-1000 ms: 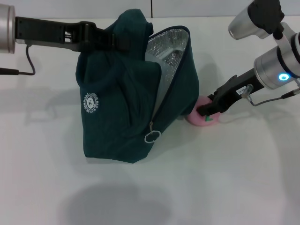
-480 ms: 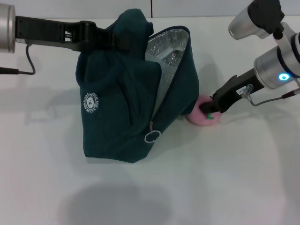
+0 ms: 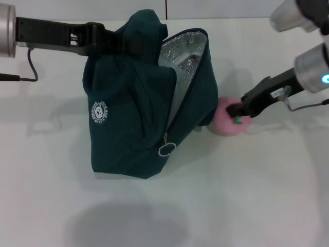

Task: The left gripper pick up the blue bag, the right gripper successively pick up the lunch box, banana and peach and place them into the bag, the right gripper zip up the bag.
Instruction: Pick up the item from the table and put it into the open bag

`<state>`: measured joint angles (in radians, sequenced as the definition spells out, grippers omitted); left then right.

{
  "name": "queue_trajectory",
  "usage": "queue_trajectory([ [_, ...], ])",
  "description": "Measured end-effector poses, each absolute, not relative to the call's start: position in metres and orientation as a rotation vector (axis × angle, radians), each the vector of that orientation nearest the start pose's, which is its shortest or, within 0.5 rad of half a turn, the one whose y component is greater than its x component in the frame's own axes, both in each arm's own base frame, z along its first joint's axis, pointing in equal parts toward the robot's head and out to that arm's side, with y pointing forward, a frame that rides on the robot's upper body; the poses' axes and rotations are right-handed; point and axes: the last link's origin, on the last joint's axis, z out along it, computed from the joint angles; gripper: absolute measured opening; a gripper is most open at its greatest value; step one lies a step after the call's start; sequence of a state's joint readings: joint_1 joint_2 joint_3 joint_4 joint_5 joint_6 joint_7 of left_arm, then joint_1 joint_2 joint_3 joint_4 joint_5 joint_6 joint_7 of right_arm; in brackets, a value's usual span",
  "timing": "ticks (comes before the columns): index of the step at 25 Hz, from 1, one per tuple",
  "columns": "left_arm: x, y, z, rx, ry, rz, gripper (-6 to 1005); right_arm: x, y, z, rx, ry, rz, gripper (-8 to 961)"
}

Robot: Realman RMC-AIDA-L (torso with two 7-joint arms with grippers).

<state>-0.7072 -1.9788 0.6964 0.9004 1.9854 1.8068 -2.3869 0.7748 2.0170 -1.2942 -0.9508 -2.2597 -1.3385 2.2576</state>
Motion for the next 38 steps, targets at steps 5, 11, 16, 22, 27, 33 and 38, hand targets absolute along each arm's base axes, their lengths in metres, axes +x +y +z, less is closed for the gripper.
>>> queue_trajectory([
  [5, -0.178, 0.369, 0.076, -2.728, -1.472, -0.75, 32, 0.174, 0.393, 0.005, -2.77, 0.882, -0.045, 107],
  [11, -0.178, 0.369, 0.077, -2.725, -1.474, -0.749, 32, 0.177, 0.384, 0.059, -2.713, 0.906, 0.134, 60],
  [16, -0.178, 0.369, 0.077, -2.721, -1.484, -0.75, 32, 0.159, 0.376, 0.088, -2.718, 0.838, 0.373, 35],
  [22, -0.178, 0.369, 0.077, -2.722, -1.486, -0.747, 32, 0.132, 0.369, 0.093, -2.791, 0.708, 0.679, 35],
  [27, -0.178, 0.369, 0.077, -2.722, -1.488, -0.747, 32, 0.118, 0.367, 0.068, -2.891, 0.641, 0.726, 36],
  [33, -0.178, 0.369, 0.077, -2.722, -1.491, -0.749, 32, 0.111, 0.372, 0.028, -2.968, 0.567, 0.646, 39],
  [38, -0.178, 0.368, 0.076, -2.73, -1.496, -0.748, 32, 0.104, 0.374, 0.015, -2.973, 0.502, 0.6, 43],
])
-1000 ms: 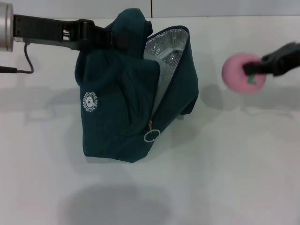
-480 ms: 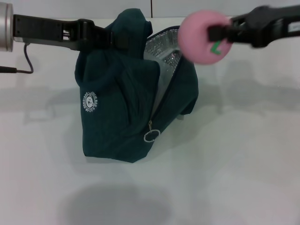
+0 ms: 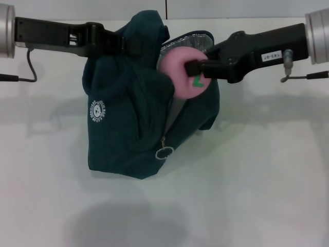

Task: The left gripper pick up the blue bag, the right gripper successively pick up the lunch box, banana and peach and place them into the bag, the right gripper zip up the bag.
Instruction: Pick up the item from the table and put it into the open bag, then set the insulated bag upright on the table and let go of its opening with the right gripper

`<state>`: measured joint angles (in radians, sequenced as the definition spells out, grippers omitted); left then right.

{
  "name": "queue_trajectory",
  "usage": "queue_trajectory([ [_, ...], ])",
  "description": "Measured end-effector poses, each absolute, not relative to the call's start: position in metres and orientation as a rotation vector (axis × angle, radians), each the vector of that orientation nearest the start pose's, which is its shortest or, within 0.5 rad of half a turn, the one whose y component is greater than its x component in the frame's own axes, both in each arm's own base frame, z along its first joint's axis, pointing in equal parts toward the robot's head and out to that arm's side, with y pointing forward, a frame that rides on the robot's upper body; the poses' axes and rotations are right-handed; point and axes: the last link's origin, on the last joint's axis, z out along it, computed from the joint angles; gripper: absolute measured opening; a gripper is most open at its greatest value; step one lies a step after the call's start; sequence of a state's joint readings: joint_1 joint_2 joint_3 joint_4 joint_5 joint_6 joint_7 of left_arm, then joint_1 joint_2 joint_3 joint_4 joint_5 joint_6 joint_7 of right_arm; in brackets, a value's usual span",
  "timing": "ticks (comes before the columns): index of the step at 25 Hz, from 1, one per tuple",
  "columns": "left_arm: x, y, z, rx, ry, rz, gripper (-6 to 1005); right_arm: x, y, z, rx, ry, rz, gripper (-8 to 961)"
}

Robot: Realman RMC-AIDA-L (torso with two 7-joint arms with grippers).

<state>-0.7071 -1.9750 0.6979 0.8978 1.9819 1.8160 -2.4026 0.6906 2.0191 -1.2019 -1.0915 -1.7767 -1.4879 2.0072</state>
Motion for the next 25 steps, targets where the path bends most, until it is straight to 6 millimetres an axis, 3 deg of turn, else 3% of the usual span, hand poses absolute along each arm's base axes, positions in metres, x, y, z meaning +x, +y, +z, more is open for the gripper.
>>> queue_trajectory([
  [2, -0.178, 0.367, 0.076, -2.731, -1.497, -0.748, 32, 0.102, 0.374, 0.015, -2.975, 0.487, 0.599, 45],
  [7, -0.178, 0.367, 0.076, -2.731, -1.497, -0.748, 32, 0.099, 0.374, 0.016, -2.971, 0.469, 0.628, 224],
  [19, -0.178, 0.367, 0.076, -2.731, -1.498, -0.749, 31, 0.104, 0.375, 0.018, -2.954, 0.484, 0.639, 444],
  [21, -0.178, 0.367, 0.076, -2.731, -1.498, -0.749, 31, 0.104, 0.375, 0.019, -2.952, 0.482, 0.641, 681],
  [25, -0.178, 0.367, 0.076, -2.73, -1.499, -0.75, 31, 0.108, 0.375, 0.027, -2.911, 0.503, 0.699, 771],
])
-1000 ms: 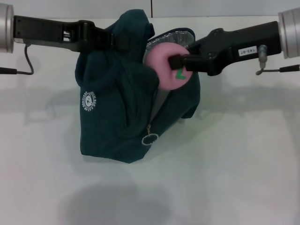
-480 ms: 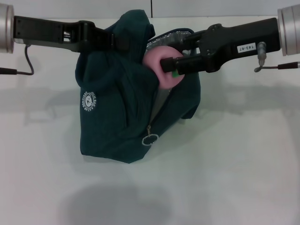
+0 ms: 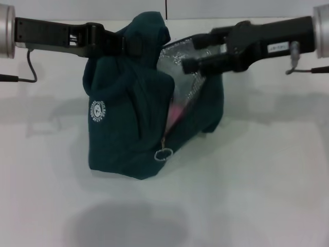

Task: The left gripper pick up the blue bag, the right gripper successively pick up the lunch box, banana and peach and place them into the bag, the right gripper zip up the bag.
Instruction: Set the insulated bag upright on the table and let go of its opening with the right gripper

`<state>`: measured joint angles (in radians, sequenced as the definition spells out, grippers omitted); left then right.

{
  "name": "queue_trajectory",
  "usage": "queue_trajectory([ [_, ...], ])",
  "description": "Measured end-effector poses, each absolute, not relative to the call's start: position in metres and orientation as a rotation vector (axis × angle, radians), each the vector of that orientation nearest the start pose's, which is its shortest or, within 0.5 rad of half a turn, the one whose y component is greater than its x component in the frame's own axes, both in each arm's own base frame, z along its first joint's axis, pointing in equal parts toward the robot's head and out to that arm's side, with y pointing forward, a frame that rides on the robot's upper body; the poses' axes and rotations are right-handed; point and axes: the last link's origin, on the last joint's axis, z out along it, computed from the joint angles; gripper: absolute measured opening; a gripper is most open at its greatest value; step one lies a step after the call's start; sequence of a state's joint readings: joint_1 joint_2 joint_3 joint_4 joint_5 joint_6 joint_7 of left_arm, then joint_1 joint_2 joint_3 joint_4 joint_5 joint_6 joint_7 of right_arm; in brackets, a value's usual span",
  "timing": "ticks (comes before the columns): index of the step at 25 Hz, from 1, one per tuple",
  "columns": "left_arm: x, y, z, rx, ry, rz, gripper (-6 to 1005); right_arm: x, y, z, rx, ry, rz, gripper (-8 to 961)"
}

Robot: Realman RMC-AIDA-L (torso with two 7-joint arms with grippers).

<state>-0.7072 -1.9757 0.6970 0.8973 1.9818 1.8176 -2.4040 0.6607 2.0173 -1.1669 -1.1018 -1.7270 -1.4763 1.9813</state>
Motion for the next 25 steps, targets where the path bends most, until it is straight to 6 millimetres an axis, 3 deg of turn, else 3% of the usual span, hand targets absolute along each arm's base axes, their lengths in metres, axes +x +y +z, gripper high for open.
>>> queue_trajectory([
  [4, -0.178, 0.367, 0.076, -2.728, -1.501, -0.75, 31, 0.127, 0.374, 0.049, -2.814, 0.615, 0.802, 792],
  [8, -0.178, 0.367, 0.076, -2.729, -1.502, -0.75, 31, 0.163, 0.366, 0.071, -2.676, 0.838, 0.915, 788],
  [12, -0.178, 0.367, 0.076, -2.73, -1.501, -0.75, 31, 0.202, 0.355, 0.076, -2.53, 1.125, 1.014, 785],
  [17, -0.177, 0.367, 0.075, -2.733, -1.503, -0.751, 31, 0.247, 0.348, 0.048, -2.344, 1.51, 1.146, 769],
  [20, -0.177, 0.366, 0.074, -2.735, -1.504, -0.753, 31, 0.252, 0.35, 0.024, -2.294, 1.623, 1.198, 760],
  [25, -0.176, 0.367, 0.074, -2.739, -1.498, -0.752, 31, 0.235, 0.365, -0.002, -2.302, 1.661, 1.193, 744],
])
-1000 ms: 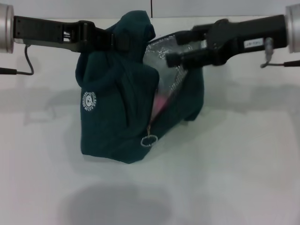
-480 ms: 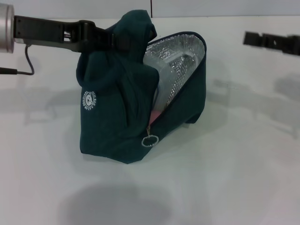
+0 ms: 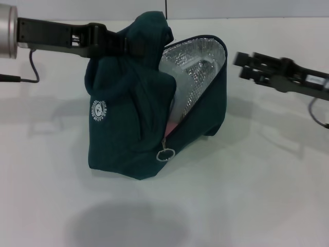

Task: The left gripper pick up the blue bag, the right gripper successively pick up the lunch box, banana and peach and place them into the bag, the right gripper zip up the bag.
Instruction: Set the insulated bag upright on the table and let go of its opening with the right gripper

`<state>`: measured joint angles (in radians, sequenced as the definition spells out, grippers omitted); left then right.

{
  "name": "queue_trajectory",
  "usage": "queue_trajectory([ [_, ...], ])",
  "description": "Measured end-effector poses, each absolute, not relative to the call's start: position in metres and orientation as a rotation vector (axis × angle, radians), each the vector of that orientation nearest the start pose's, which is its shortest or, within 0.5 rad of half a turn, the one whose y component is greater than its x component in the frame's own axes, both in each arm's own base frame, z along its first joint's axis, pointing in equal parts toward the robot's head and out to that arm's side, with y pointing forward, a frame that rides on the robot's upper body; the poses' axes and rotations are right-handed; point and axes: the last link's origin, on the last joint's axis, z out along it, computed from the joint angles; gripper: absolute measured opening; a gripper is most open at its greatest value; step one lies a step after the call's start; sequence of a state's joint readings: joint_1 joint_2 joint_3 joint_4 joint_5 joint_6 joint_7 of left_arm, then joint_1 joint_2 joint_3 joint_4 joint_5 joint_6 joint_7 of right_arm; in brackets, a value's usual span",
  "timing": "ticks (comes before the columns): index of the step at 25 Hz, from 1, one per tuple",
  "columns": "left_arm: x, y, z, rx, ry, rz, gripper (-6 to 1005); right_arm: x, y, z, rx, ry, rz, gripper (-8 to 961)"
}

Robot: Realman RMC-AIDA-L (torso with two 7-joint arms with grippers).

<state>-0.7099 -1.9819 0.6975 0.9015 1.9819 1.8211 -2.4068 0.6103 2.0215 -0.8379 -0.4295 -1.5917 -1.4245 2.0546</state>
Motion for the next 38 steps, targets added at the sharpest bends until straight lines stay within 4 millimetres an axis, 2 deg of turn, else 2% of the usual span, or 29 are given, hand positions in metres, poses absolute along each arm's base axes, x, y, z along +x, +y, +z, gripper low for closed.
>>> queue_trajectory([
  [6, -0.171, 0.368, 0.072, -2.762, -1.484, -0.743, 31, 0.215, 0.378, -0.026, -2.372, 1.649, 1.124, 725],
  [12, -0.172, 0.367, 0.072, -2.758, -1.489, -0.741, 32, 0.213, 0.379, -0.033, -2.42, 1.588, 1.053, 706],
  [17, -0.173, 0.367, 0.071, -2.759, -1.489, -0.742, 32, 0.212, 0.378, -0.033, -2.429, 1.581, 1.057, 471],
  [28, -0.171, 0.368, 0.071, -2.762, -1.485, -0.743, 32, 0.216, 0.376, -0.032, -2.402, 1.592, 1.082, 244],
  [33, -0.172, 0.367, 0.072, -2.761, -1.484, -0.743, 32, 0.217, 0.373, -0.03, -2.4, 1.608, 1.115, 48],
  [36, -0.172, 0.367, 0.072, -2.764, -1.484, -0.742, 32, 0.223, 0.365, -0.028, -2.396, 1.628, 1.14, -2],
  [38, -0.172, 0.366, 0.072, -2.766, -1.484, -0.741, 32, 0.228, 0.358, -0.026, -2.394, 1.623, 1.169, 42],
])
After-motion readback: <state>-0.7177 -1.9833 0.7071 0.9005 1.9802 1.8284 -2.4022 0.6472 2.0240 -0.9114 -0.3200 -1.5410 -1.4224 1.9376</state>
